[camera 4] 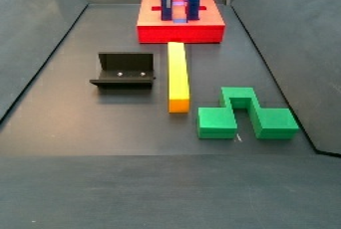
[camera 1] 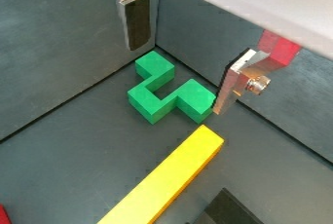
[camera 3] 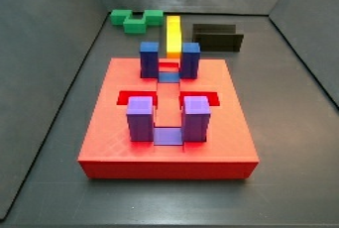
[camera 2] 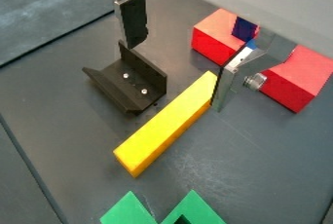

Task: Pick up the yellow object. Move up. Move to above the board. Insert the yellow object.
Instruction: Pick up the yellow object.

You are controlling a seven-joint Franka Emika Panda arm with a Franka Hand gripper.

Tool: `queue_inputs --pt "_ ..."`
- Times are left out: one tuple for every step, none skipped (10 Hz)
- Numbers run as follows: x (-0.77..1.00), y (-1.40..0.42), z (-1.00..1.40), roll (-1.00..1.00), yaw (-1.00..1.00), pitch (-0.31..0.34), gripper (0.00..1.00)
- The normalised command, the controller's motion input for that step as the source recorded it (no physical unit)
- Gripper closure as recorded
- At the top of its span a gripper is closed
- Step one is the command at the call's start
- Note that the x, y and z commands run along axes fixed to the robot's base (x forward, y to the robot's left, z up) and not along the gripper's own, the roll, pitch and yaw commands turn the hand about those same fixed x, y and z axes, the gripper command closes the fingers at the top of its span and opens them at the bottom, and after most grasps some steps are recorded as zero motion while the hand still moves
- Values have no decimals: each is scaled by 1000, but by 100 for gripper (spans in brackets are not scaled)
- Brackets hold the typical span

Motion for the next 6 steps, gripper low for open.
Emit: queue_inputs --pt "291 -157 -163 71 0 0 0" --pt "663 -346 -226 157 0 50 0" --pt "751 -334 -289 159 0 57 0" --pt "674 -286 -346 136 0 11 0" --pt "649 -234 -369 107 0 0 0" --pt "449 -194 -431 83 0 -14 0"
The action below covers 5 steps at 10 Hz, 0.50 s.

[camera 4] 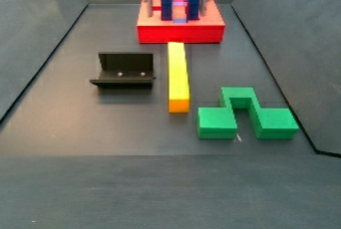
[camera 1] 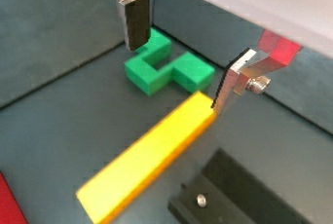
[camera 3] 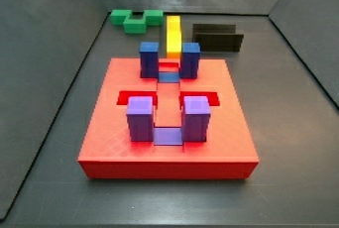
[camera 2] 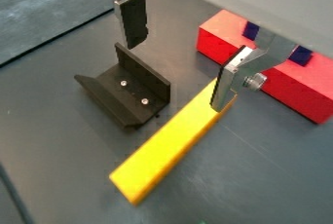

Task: Pick up the yellow object. Move up. Move to above the board. Insert the yellow object.
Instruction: Pick up the yellow object.

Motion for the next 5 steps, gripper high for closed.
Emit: queue_inputs --pt "180 -143 -517 20 0 -126 0" --pt "0 -66 -583 0 0 -231 0" --pt "-54 0 -611 0 0 -257 0" --pt "-163 0 -583 -1 0 -237 0" --pt "-140 0 -649 0 3 -201 0"
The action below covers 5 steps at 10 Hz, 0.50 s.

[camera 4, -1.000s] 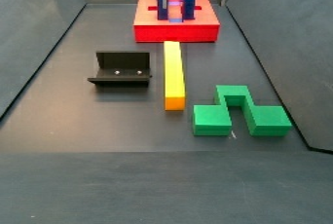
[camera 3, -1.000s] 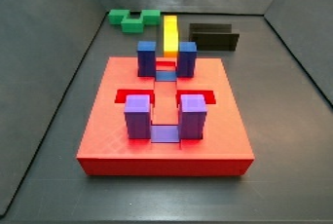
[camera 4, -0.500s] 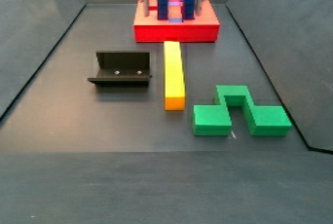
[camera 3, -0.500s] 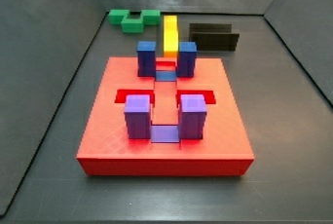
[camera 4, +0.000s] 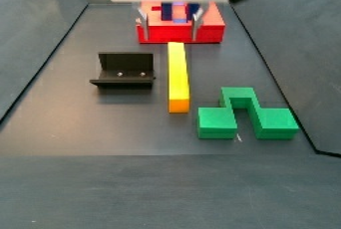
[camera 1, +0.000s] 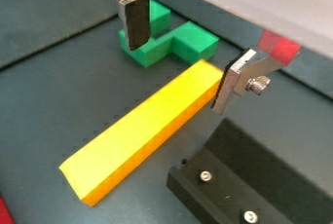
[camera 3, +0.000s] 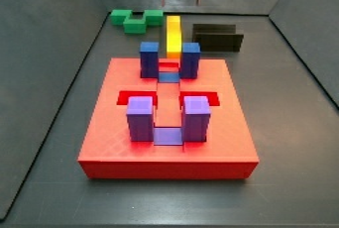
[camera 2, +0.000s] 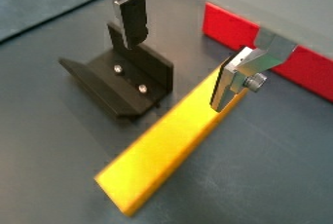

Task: Pick up the yellow object. Move up. Move to above the board. Insert the yellow object.
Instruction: Pick up the yellow object.

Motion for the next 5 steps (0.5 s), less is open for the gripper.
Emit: queue_inputs --pt "0 0 -594 0 37 -200 0" --pt "0 0 -480 0 0 -184 0" --pt "131 0 -334 0 0 -124 0" --pt "183 0 -283 0 0 -93 0" --pt "66 0 -351 0 0 -77 0"
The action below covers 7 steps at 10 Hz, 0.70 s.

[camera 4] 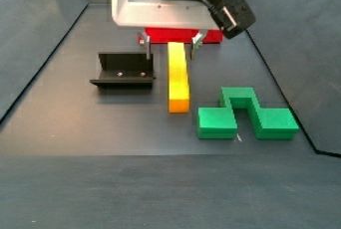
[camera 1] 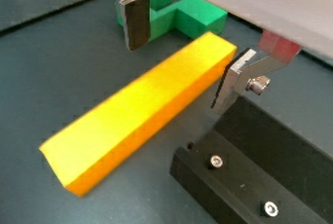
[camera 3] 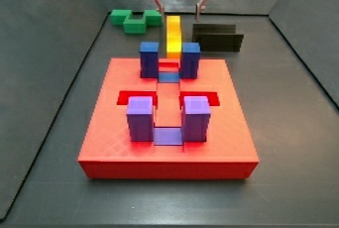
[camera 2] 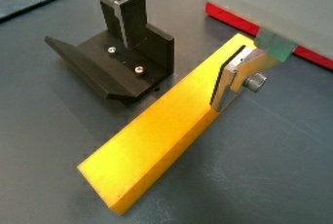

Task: Pick up the yellow object. Move up. Move to above the board. Insert the yellow object.
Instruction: Pick up the yellow object.

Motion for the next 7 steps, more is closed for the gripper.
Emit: queue_inputs --pt "-49 -29 -369 0 -57 -53 0" --pt "-137 -11 -351 0 -91 -44 0" --pt "-134 0 -334 0 -86 -20 0" --pt "-171 0 -289 0 -86 -13 0" --pt "-226 -20 -260 0 -91 -20 0" --pt "-86 0 -249 0 -46 -46 0" --pt "0 0 -243 0 0 -50 0"
